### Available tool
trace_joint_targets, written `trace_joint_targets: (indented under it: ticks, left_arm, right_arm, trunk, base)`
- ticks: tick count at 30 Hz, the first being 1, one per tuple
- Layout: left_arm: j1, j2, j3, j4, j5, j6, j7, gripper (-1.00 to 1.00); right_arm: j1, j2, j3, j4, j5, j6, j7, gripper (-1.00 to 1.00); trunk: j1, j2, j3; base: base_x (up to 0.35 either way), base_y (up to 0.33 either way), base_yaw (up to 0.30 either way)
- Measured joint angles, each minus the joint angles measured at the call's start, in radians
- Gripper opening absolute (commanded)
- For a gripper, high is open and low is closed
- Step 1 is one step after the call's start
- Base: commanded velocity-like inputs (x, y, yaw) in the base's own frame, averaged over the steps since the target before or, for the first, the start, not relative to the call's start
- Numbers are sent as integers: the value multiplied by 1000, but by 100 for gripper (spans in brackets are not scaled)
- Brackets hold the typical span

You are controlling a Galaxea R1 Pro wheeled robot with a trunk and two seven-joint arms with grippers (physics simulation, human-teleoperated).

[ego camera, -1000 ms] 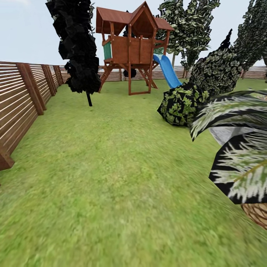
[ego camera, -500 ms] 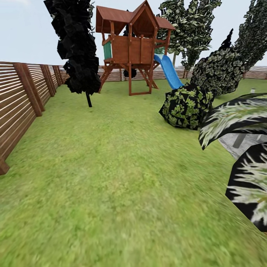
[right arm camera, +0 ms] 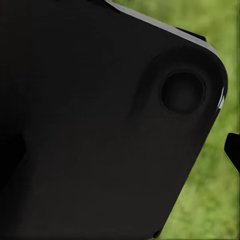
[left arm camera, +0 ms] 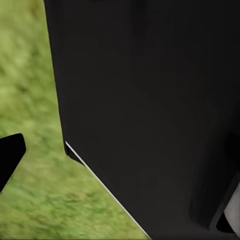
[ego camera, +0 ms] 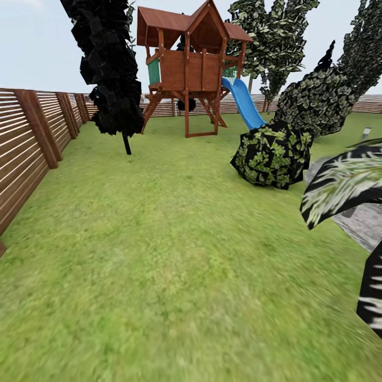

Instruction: Take the three Easter eggs out of the wicker basket on the lawn in the garden, then place them on the lawn next to a single tree (choose any tree) so that all three eggs are next to the same tree and none are left in the basket.

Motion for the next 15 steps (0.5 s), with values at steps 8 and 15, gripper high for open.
trace_joint_targets:
  ticks: [8,15]
  left_arm:
    - [0,0,0,0,0,0,0,100]
    - [0,1,0,0,0,0,0,100]
  right_arm:
    - [0,0,0,0,0,0,0,100]
    - [0,0,0,0,0,0,0,100]
  trunk:
    - [0,0,0]
    - [0,0,0]
  base:
    - [317,110,0]
    - [317,113,0]
